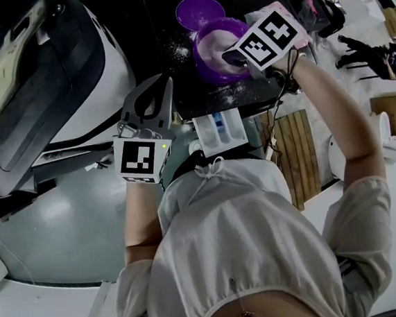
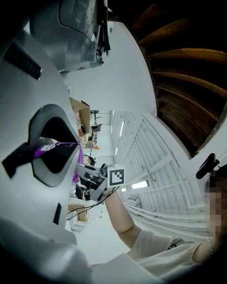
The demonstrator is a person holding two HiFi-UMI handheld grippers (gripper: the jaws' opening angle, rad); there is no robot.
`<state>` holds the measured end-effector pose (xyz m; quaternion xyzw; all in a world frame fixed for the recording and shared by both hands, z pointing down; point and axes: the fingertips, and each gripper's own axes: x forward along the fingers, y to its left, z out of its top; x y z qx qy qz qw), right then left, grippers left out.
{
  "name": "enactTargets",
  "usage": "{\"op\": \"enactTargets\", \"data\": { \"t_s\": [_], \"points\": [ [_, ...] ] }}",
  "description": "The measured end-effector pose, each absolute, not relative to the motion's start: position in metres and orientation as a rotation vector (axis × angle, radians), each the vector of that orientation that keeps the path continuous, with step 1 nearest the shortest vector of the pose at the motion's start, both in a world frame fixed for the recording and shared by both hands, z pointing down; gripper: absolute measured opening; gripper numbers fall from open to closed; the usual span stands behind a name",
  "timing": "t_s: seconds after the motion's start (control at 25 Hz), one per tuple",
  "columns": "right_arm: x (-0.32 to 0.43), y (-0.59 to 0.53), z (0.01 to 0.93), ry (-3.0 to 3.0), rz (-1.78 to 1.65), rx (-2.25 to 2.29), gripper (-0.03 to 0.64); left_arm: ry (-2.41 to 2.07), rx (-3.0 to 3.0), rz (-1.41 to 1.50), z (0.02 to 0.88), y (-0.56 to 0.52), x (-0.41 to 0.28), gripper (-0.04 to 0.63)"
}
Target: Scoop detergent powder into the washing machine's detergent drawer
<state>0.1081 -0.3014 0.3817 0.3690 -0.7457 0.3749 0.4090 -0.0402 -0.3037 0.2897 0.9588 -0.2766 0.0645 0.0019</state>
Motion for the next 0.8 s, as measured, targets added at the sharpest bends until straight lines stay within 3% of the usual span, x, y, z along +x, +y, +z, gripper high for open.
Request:
{"op": "enactTargets", "data": {
  "t_s": [0.8],
  "points": [
    [0.131, -0.301, 0.327, -2.335, 1.826, 1.102, 0.009, -0.978, 3.035, 0.214, 0.268, -0.297, -0.021, 0.026]
  ]
}}
